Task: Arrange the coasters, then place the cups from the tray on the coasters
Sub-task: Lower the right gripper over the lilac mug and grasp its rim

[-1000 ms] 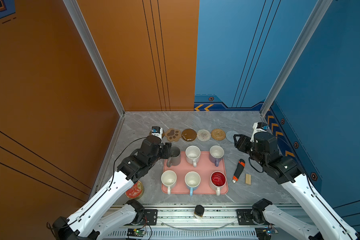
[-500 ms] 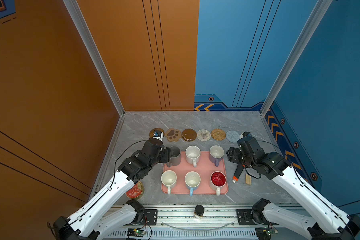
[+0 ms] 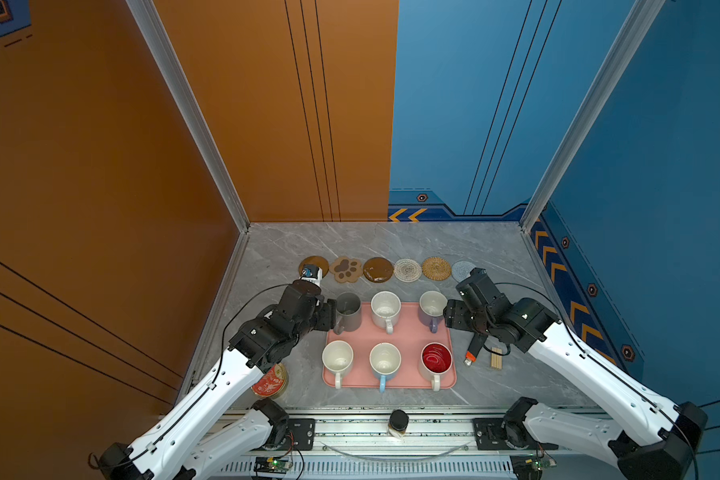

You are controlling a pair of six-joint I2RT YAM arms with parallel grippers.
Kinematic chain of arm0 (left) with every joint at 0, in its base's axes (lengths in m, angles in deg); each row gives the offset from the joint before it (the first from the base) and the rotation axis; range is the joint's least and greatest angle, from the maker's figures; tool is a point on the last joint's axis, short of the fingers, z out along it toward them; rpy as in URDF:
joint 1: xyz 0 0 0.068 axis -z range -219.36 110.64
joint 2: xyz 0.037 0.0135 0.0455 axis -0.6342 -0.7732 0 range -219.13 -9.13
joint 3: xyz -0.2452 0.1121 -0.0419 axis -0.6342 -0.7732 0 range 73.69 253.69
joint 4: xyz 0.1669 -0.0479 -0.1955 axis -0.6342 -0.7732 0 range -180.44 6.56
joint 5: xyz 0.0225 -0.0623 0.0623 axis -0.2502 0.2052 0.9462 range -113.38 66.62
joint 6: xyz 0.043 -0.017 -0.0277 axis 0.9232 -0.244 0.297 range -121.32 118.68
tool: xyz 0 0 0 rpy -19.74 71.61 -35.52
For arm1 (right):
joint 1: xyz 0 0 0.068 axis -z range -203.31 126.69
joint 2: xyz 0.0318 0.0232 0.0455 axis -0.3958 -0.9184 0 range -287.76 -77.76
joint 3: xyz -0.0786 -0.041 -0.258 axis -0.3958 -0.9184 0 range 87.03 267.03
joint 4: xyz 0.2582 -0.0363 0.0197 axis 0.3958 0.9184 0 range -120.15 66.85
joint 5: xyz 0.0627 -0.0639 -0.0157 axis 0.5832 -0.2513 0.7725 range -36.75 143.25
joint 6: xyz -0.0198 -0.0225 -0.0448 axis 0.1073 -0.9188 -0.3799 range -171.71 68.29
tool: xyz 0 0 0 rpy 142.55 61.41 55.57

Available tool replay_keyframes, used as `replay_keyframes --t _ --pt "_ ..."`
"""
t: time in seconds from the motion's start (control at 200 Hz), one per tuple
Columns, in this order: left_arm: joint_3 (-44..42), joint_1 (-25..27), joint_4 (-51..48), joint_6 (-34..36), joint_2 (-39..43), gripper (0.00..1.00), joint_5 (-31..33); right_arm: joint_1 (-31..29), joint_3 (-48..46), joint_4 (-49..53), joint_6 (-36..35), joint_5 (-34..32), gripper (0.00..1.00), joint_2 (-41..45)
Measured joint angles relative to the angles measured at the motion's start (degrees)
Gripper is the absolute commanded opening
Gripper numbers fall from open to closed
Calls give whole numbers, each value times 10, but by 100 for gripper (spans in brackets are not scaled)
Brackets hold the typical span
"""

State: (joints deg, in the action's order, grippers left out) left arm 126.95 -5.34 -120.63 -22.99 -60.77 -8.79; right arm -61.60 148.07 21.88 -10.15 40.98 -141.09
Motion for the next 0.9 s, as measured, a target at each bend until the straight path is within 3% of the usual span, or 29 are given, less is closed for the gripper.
replay_keyframes --t 0.376,0.901 --pt "-24 -2 -4 -3 17 69 0 -19 7 -1 8 -5 76 -71" --pt "-26 -10 -4 -2 17 69 0 -35 15 -37 9 -31 59 -166"
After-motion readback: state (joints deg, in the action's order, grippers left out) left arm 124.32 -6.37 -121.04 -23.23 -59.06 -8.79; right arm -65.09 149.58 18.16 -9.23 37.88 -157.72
